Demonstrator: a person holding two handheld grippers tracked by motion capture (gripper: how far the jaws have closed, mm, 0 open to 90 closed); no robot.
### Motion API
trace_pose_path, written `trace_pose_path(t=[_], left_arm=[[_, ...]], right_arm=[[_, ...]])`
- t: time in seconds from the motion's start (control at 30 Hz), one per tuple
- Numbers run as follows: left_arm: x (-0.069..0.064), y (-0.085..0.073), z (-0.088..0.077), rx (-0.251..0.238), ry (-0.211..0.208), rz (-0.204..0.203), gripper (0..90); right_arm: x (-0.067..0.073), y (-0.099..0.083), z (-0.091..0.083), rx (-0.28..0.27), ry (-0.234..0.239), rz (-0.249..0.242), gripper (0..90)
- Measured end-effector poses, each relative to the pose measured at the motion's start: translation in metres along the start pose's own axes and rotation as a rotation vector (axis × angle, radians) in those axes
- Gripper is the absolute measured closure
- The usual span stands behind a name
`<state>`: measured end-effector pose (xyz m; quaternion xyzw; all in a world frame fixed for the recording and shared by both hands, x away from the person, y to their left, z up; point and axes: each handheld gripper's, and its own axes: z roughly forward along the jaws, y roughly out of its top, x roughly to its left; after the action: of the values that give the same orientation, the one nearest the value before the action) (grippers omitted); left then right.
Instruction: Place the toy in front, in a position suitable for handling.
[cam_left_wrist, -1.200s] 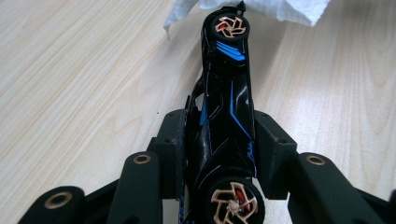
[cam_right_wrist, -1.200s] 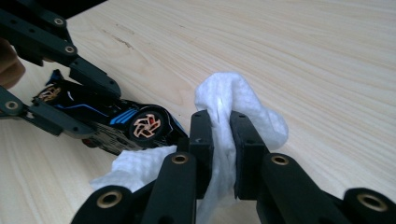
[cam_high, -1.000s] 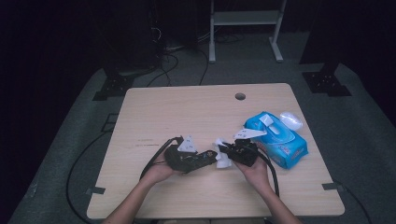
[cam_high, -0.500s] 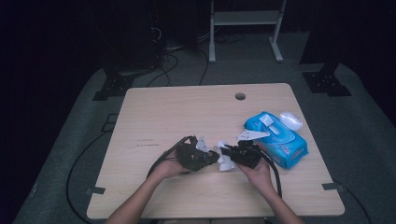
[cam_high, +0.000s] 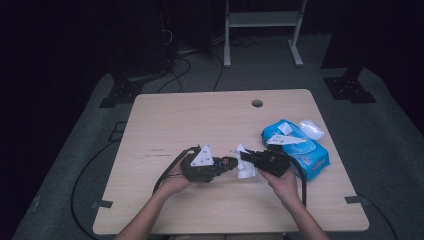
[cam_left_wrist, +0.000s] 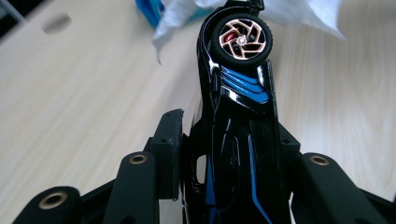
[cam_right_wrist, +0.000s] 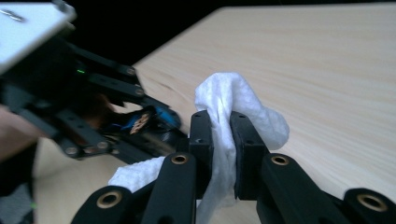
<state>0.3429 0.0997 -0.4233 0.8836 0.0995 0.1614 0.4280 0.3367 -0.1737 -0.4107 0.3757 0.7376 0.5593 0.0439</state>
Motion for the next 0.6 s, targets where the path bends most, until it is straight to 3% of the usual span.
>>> trace_pose_path(t=[0.13, 0.27, 0.33, 0.5, 0.6], left_arm=[[-0.002, 0.002, -0.001, 0.005, 0.007, 0.02, 56.8], [-0.006, 0.003, -0.005, -0.047, 0.001, 0.012, 56.8], [-0.006, 0.002, -0.007, -0.058, 0.001, 0.007, 56.9], [-0.004, -0.001, -0.011, -0.088, -0.006, -0.02, 56.9], [-0.005, -0.001, -0.007, -0.075, -0.013, -0.019, 56.9]], right_arm=[[0.016, 0.009, -0.003, -0.032, 0.064, -0.021, 79.9], [0.029, 0.012, 0.001, -0.034, 0.09, -0.06, 79.9], [0.027, 0.012, -0.001, -0.044, 0.089, -0.051, 80.0], [0.011, 0.006, -0.005, -0.035, 0.03, -0.018, 80.0], [0.009, 0.005, -0.006, -0.039, 0.041, 0.0, 80.0]])
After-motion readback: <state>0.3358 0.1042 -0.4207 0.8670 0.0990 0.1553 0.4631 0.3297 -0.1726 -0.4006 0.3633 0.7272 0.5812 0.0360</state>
